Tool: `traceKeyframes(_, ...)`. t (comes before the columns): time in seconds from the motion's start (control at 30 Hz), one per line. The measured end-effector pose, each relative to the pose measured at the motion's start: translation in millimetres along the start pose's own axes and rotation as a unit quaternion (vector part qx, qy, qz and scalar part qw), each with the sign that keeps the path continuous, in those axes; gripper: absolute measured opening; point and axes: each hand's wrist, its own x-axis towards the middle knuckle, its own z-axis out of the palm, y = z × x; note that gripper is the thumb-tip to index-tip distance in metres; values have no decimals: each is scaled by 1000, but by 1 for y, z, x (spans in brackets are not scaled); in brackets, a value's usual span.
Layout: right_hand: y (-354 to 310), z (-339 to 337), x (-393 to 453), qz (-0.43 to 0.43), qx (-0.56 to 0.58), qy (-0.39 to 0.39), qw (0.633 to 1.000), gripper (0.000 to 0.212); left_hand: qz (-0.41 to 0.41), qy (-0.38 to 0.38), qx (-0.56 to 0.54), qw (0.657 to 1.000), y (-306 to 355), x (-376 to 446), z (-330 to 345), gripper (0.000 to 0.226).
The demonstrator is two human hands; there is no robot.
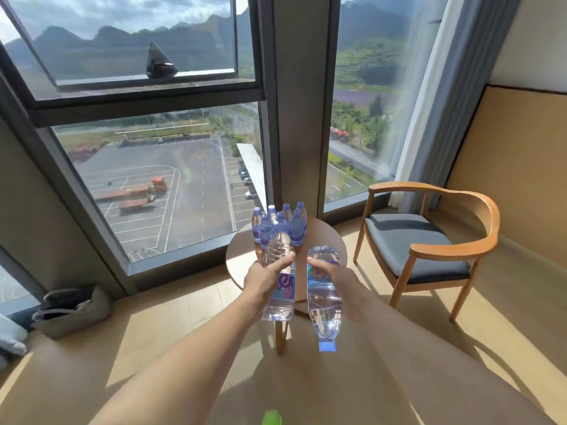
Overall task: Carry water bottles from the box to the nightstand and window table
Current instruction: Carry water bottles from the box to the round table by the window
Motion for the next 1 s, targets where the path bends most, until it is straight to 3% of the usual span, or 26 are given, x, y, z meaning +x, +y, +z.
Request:
traceKeyframes(0.07,-14,9,42,10,-7,8,1000,55,-17,-26,0,1000,8,44,-3,52)
traceKeyframes(0.2,-45,25,123,14,-1,9,1000,56,-13,-31,12,999,25,136,-16,79)
traceKeyframes(0.33,-64,35,190,27,25,12,999,41,-55,-16,35,998,33,214,-24,75)
traceKeyframes(0.43,-70,40,231,70,24,19,997,60,-71,-28,36,996,31,258,-29,69)
traceKeyframes(0.57,-72,43,281,118,12,16,993,77,-90,14,70,993,19,306,-27,67)
traceKeyframes(0.8,-72,29,376,200,-64,-22,977,60,-139,90,121,979,-21,382,-18,69)
traceKeyframes(1.0,-65,17,463,287,-50,-59,955,40,-212,127,134,960,-60,426,-7,69)
